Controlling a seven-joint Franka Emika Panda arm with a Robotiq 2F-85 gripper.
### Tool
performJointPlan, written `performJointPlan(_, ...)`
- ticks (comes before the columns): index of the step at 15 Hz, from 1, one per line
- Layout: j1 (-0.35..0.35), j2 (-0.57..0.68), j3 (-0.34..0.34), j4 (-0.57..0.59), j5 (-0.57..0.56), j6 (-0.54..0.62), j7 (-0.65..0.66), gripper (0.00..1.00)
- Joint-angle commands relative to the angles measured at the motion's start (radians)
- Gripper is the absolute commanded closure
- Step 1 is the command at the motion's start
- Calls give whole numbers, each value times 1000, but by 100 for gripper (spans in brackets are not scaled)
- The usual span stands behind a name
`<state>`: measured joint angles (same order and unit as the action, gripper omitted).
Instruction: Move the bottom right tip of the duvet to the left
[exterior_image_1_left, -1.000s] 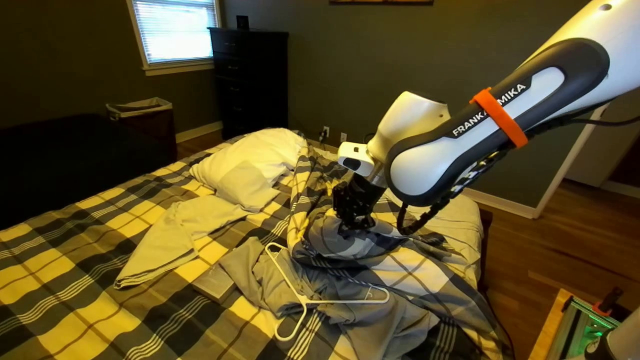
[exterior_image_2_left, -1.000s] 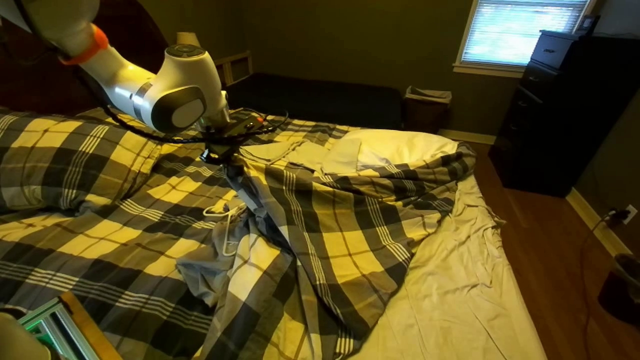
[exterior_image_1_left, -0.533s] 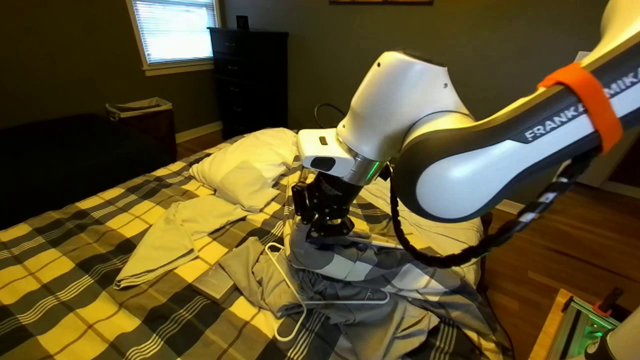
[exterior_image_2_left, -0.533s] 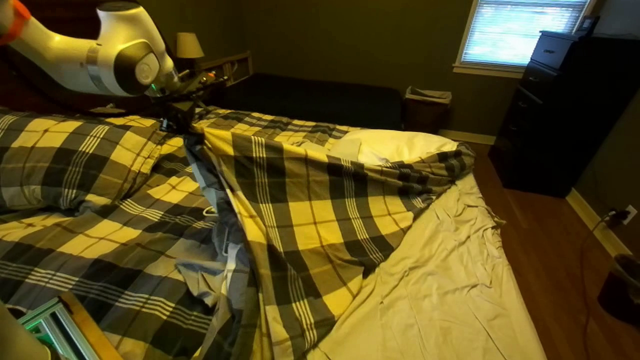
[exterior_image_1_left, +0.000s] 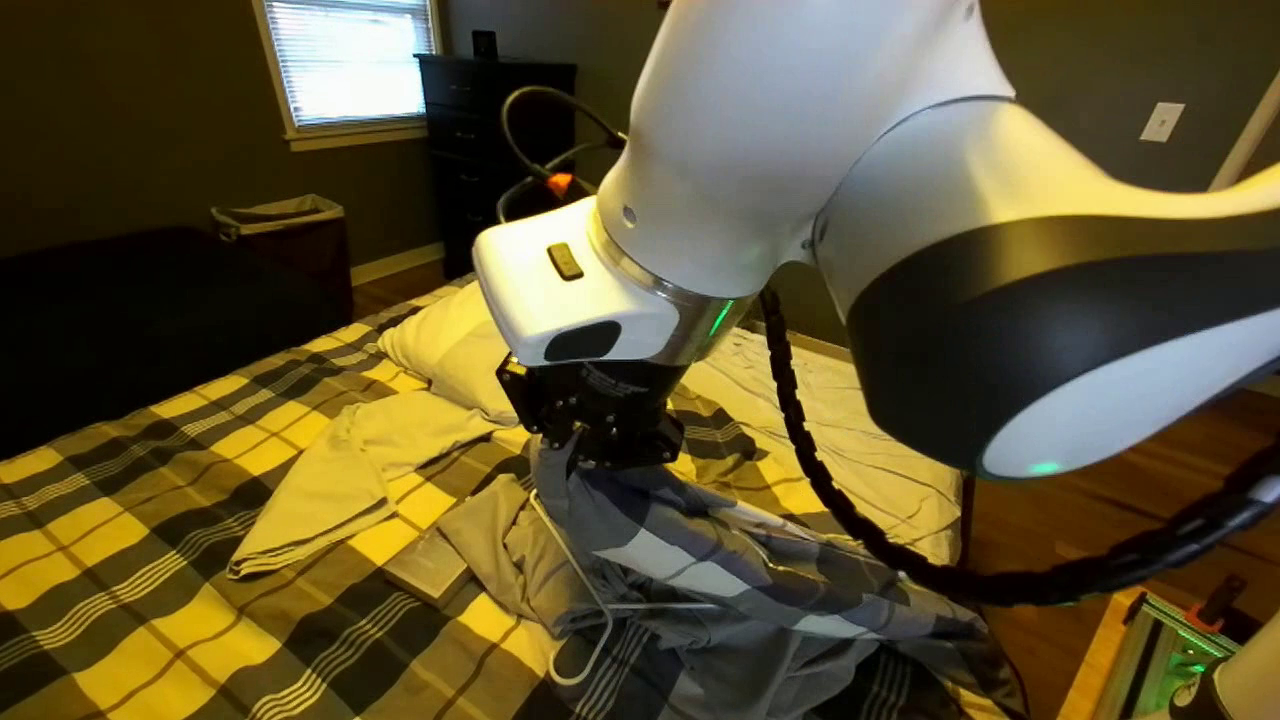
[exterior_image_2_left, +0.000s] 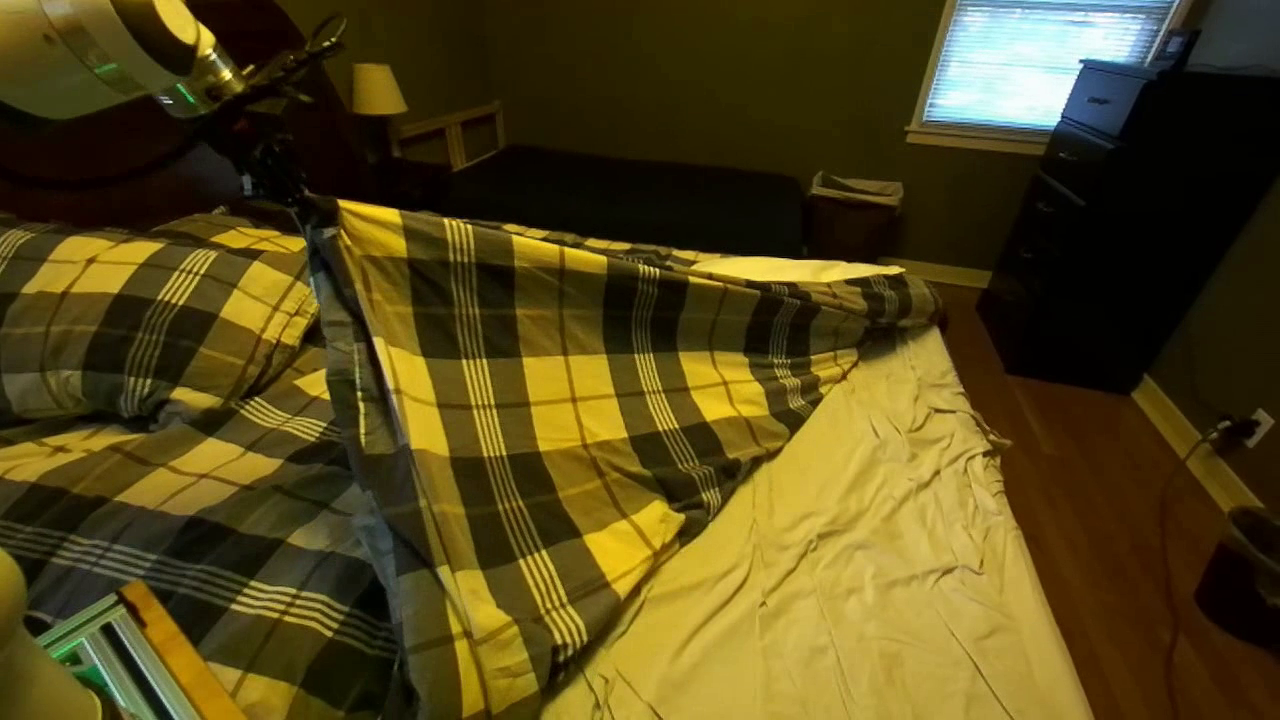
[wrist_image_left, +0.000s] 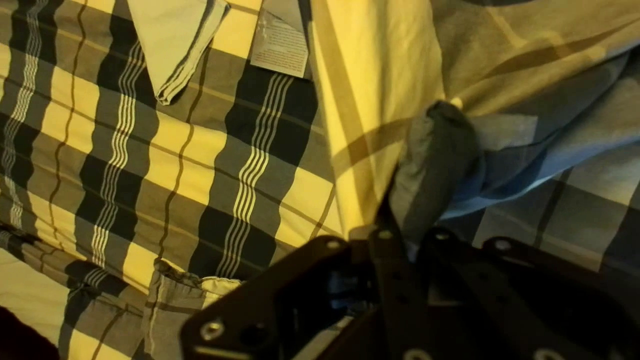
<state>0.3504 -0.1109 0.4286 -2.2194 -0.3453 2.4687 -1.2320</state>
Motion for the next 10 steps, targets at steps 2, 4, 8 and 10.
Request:
performJointPlan(2,75,-45,75,99,-184,-166,130,98)
performJointPlan(4,91,-59,93,129,-240,-233,167,98)
performJointPlan(8,119,-61,134,214,-344,-402,256,98)
performJointPlan(10,133,-45,149,276,-387,-492,280,98)
